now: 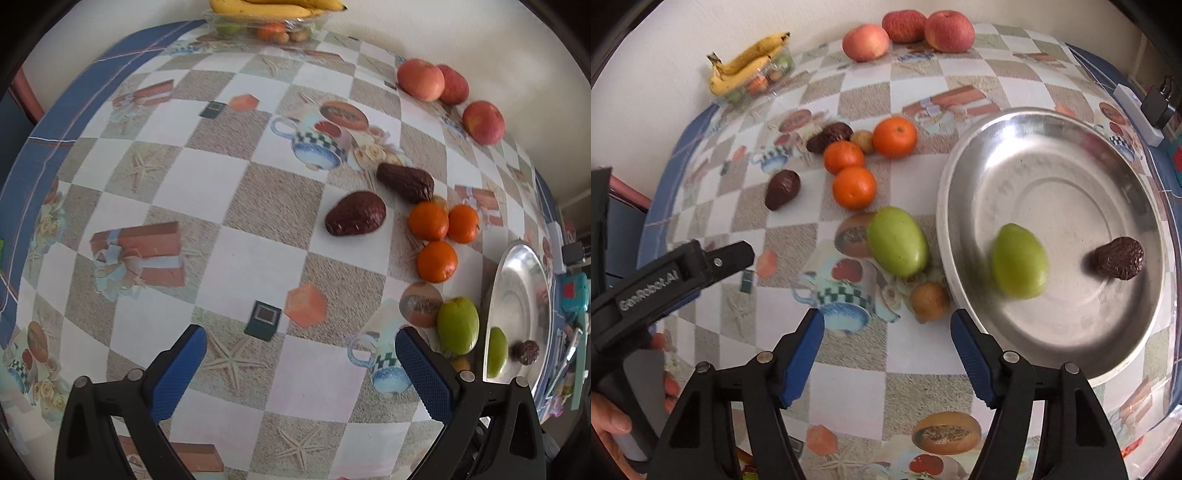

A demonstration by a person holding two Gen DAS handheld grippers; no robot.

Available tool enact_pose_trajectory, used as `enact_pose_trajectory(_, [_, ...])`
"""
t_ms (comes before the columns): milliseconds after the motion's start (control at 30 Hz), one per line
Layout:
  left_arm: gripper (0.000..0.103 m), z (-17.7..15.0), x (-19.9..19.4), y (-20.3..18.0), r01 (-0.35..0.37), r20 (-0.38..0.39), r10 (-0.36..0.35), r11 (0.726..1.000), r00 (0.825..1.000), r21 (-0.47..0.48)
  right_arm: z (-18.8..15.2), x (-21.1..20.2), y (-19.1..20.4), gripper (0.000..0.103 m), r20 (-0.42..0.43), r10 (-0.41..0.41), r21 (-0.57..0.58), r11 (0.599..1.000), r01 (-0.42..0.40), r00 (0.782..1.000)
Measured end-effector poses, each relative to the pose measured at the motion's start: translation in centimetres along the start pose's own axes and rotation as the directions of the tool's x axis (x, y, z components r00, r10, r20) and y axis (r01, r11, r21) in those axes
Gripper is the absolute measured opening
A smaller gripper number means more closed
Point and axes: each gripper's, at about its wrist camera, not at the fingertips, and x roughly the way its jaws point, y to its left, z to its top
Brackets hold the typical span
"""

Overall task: Organize fruits
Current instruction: 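Withdraw both open tools from the bowl toward the remaining fruits, then grasp the small brown kiwi with the right tool while the left tool grasps another green pear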

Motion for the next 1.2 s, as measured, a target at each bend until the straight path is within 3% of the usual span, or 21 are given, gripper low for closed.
enact_pose_trajectory(67, [0.103, -0.2, 0.3, -0.3, 0.001, -0.011, -0.001, 1.000, 1.000, 0.011, 0.0, 0.5, -0.1, 0.058, -0.017, -0.019, -0.008, 1.000, 0.019, 1.000])
enact_pose_trajectory(267, [0.103, -0.4, 0.9, -1.4, -0.004, -0.030, 0.006, 0.999, 1.000, 0.043, 0.1, 1.3, -0.4, 0.045, -0.029, -0.065, -0.010, 0.998, 0.064, 0.997])
enact_pose_trajectory(667, [0.103, -0.4, 1.8, -2.6, -0.029, -0.040, 0.032, 0.997, 0.999, 0.073, 0.4, 2.4, 1.9, 0.041, 0.009, -0.220, -0.148, 0.964, 0.219, 0.975])
enact_pose_trajectory(900, [0.103, -0.6, 1.8, -2.7, -0.026, -0.041, 0.029, 0.997, 0.999, 0.073, 0.7, 3.3, 2.9, 0.029, 0.044, -0.300, -0.204, 0.931, 0.302, 0.953])
enact_pose_trajectory(1100, [0.103, -0.5, 1.6, -2.4, -0.012, -0.033, 0.014, 0.998, 0.999, 0.057, 1.1, 3.6, 2.9, 0.026, 0.054, -0.319, -0.226, 0.919, 0.323, 0.946])
enact_pose_trajectory(1200, [0.103, -0.2, 1.2, -1.9, 0.028, -0.017, -0.027, 0.999, 0.999, 0.025, 0.6, 2.6, 2.8, 0.026, 0.055, -0.257, -0.217, 0.940, 0.263, 0.965])
